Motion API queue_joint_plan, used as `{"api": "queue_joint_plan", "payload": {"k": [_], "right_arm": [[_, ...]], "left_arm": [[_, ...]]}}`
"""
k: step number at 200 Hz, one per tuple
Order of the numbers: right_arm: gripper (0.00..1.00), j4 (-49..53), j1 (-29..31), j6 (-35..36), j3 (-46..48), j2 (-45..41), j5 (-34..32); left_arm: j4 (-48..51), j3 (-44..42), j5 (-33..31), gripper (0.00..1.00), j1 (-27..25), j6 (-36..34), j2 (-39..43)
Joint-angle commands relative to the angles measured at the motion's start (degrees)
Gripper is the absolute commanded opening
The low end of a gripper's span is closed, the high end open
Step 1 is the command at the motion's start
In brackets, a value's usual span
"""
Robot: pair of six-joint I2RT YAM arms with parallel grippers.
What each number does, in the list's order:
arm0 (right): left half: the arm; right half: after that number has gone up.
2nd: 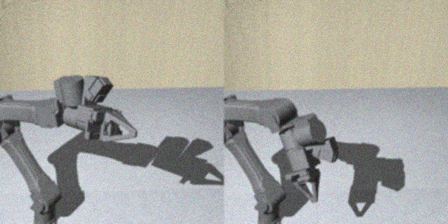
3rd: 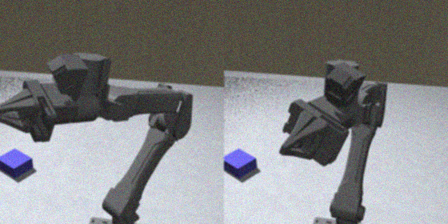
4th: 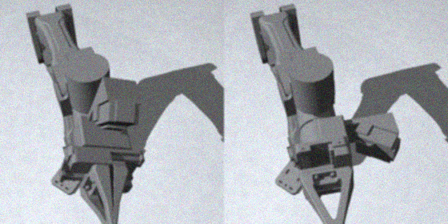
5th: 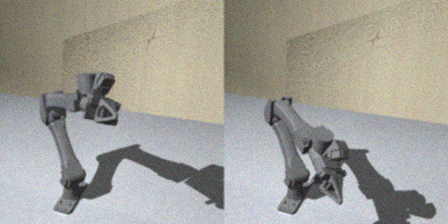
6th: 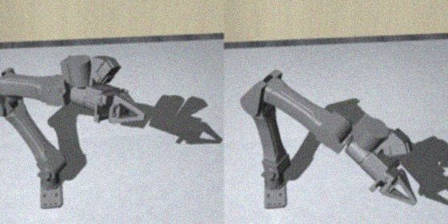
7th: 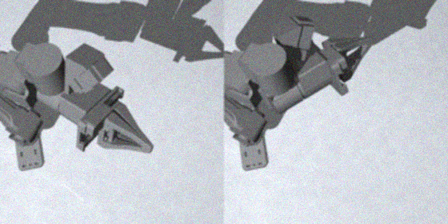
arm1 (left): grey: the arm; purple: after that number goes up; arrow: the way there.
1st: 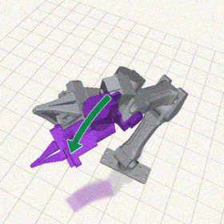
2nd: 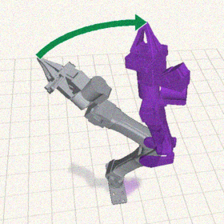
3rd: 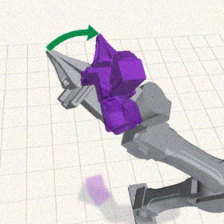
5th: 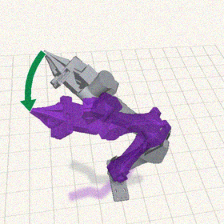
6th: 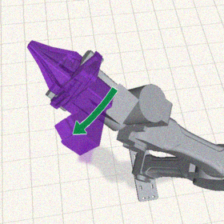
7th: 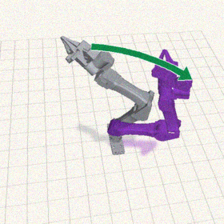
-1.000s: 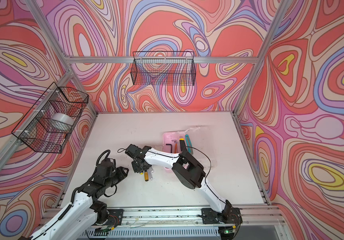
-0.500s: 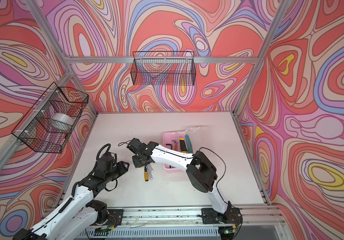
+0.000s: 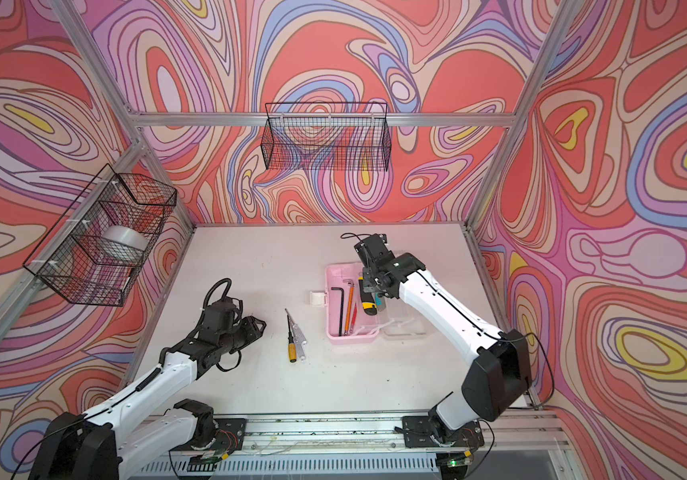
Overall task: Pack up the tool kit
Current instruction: 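Lift the black-yellow screwdriver and carry it into the pink box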
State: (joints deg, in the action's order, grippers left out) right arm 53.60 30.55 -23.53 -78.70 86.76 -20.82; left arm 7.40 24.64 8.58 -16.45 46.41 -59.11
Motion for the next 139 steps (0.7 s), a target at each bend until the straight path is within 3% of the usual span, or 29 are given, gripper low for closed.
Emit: {"api": "queue_joint_plan", "payload": {"k": [1,139], "right_arm": [[0.0,0.99,-1.39,1.89,3.31,-0.65,-1.98],[0.0,-1.88,-4.42,2.61,8.65,1.89,1.51]], "left_arm": [[-2.25,1.63,0.84,0.46,0.33,-1.21,-1.12],[-2.49,1.56,1.14,0.46,0.28,-1.15,-3.17]]}}
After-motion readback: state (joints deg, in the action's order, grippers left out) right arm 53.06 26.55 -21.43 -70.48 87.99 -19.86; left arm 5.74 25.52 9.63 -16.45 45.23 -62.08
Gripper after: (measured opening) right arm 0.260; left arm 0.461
